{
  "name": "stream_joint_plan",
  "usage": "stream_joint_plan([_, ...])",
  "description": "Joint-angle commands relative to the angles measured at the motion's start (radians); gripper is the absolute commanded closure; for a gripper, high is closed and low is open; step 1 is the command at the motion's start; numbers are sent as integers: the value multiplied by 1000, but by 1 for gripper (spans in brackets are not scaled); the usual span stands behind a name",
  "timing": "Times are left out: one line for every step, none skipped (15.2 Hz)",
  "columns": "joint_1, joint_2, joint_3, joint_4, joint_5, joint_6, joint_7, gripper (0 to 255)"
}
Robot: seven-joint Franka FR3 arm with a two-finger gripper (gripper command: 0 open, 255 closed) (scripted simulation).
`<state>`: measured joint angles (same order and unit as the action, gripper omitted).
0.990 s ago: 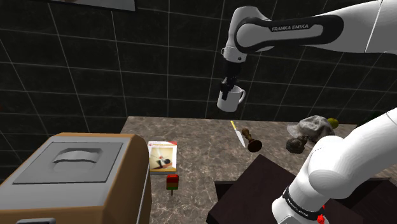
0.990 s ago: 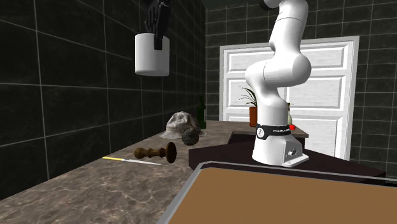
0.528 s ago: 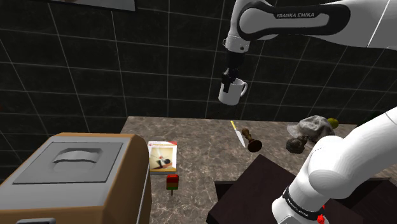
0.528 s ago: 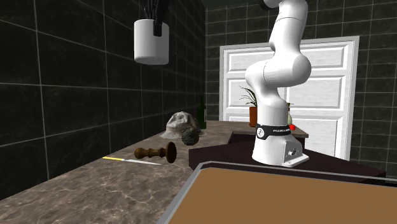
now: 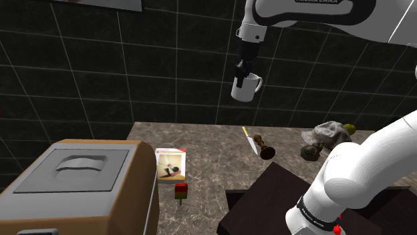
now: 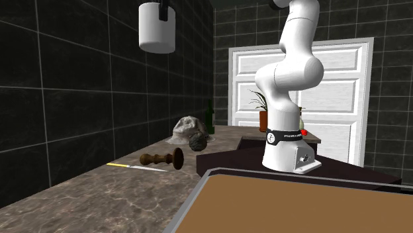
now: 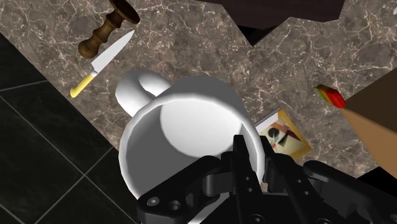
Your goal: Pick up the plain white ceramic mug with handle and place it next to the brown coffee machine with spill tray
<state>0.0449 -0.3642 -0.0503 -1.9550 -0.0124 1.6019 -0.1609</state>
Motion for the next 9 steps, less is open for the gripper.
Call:
stream_joint_plan([0,6,0,33,0,-27,0,255])
stream_joint_plan([0,9,0,50,0,-41,0,255])
stream_joint_plan([0,13,0,68,1,-54,0,255])
stream_joint_plan([0,17,0,85,1,-68,0,255])
stream_joint_plan([1,22,0,103,1,-82,-1,255])
stream_joint_plan([1,26,0,121,1,-95,-1,255])
stream_joint_plan([1,31,0,140,1,-109,-1,255])
stream_joint_plan([1,36,0,159,2,-123,-1,255])
stream_joint_plan([1,40,0,173,2,-133,-1,255])
